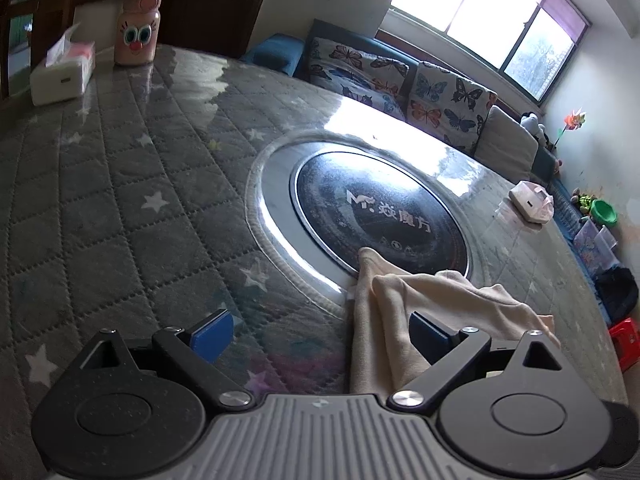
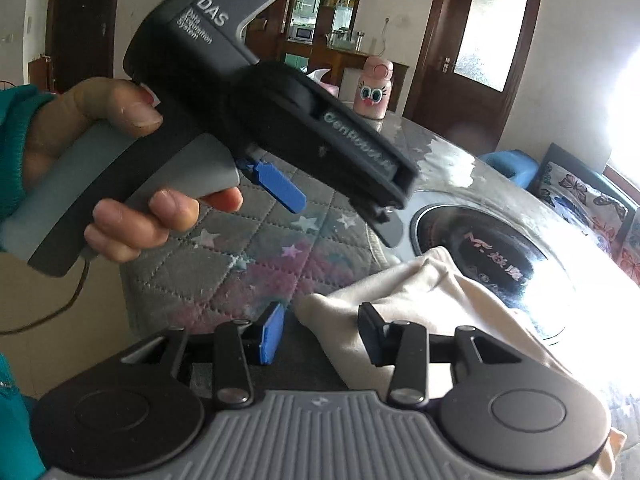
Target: Fold clothes
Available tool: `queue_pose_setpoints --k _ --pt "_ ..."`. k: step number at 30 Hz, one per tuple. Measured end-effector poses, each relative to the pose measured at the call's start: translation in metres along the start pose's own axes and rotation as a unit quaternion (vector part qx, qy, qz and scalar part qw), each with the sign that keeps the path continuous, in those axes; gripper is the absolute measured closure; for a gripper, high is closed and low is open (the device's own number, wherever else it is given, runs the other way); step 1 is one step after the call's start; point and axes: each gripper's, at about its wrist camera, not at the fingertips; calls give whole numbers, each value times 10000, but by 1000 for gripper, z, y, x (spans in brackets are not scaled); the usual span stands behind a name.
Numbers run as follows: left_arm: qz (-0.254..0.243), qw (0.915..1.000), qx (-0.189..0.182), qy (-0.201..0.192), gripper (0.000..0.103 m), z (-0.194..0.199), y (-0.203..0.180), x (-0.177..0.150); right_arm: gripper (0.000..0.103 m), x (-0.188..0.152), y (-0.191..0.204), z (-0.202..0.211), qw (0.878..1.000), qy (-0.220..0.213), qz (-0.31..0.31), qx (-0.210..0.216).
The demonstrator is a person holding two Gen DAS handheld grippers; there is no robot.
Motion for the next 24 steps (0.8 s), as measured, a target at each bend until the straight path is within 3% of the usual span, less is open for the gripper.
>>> queue_pose_setpoints --k 8,10,12,16,20,23,24 --pt "395 9984 -391 97 7 -1 3 3 65 1 5 -7 9997 93 137 -182" --pt "578 9969 -509 150 7 -3 4 3 70 0 7 -9 9993 83 197 -305" --pt "704 9956 -583 203 7 -6 5 2 84 -1 9 -10 9987 60 257 -434" --pt "1007 9917 -749 290 7 -12 7 1 91 3 -13 -3 9991 -10 -301 -293" --pt "1580 9802 -1122 415 9 -22 13 0 91 9 -32 10 9967 -194 -784 -118" --pt "1826 9715 -1416 533 18 -32 11 0 92 8 -46 19 9942 -252 -1041 5" --pt "1887 9689 -1496 573 25 -36 10 -1 92 6 -48 20 9939 -254 -1073 35"
Point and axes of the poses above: each gripper's, at about its wrist camera, not at the fingertips, and z roughly against the way its jaws point, y to its left, x to its top, and after that the axes turned 13 degrees about -x, right-handed
